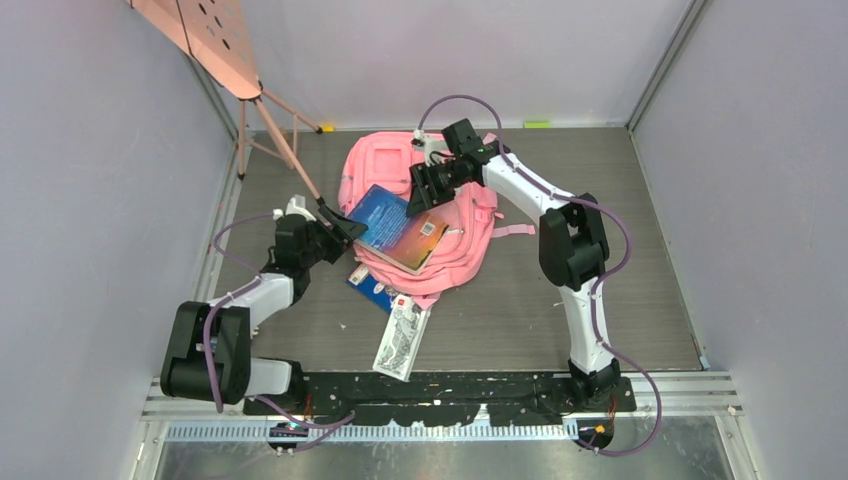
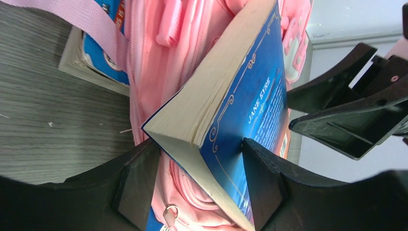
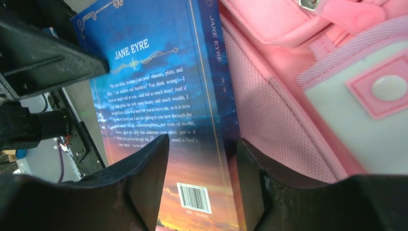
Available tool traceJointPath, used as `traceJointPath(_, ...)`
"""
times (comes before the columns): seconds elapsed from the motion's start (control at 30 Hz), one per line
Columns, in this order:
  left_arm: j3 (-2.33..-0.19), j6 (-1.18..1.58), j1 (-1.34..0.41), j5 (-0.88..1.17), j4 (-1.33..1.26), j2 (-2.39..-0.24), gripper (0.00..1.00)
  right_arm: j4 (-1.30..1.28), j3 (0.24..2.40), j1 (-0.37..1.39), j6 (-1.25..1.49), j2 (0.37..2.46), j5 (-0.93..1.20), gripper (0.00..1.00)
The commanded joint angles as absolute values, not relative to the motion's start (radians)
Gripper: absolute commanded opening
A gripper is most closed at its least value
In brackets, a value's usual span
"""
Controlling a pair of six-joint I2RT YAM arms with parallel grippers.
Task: Pack the student bag
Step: Place the book in the student bag.
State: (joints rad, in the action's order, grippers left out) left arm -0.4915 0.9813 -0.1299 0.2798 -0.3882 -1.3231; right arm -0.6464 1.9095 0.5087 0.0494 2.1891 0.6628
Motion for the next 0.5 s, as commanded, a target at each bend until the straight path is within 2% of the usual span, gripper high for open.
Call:
traceJointPath(0.0,-0.48,1.005,-0.091,0.268,-0.498,-1.331,0.64,-0.611,1.882,0.551,0.086,2.154,0.781,0.56)
traceJointPath(0.1,-0.46,1.01,-0.089,0.253,-0.515,-1.327,0.62,-0.596,1.88,0.56,0.104,2.156,0.796,0.53)
traceJointPath(0.17,-0.455,1.013,-0.087,0.258,-0.518,-1.324,0.57,-0.591,1.88,0.562,0.109,2.157,0.799,0.52)
traceJointPath(0.3,-0.437,0.995,-0.086,0.266,-0.564,-1.28,0.35,-0.586,1.867,0.563,0.117,2.146,0.801,0.5)
traceJointPath(0.33,-0.434,0.983,-0.087,0.265,-0.567,-1.261,0.24,-0.581,1.851,0.563,0.119,2.141,0.794,0.51)
traceJointPath(0.37,-0.432,0.968,-0.086,0.266,-0.569,-1.229,0.08,-0.559,1.839,0.564,0.131,2.12,0.784,0.52)
traceJointPath(0.4,-0.43,0.953,-0.086,0.271,-0.573,-1.2,0.0,-0.545,1.809,0.562,0.14,2.109,0.762,0.56)
traceJointPath(0.47,-0.424,0.917,-0.086,0.29,-0.575,-1.136,0.0,-0.48,1.756,0.558,0.178,2.064,0.723,0.65)
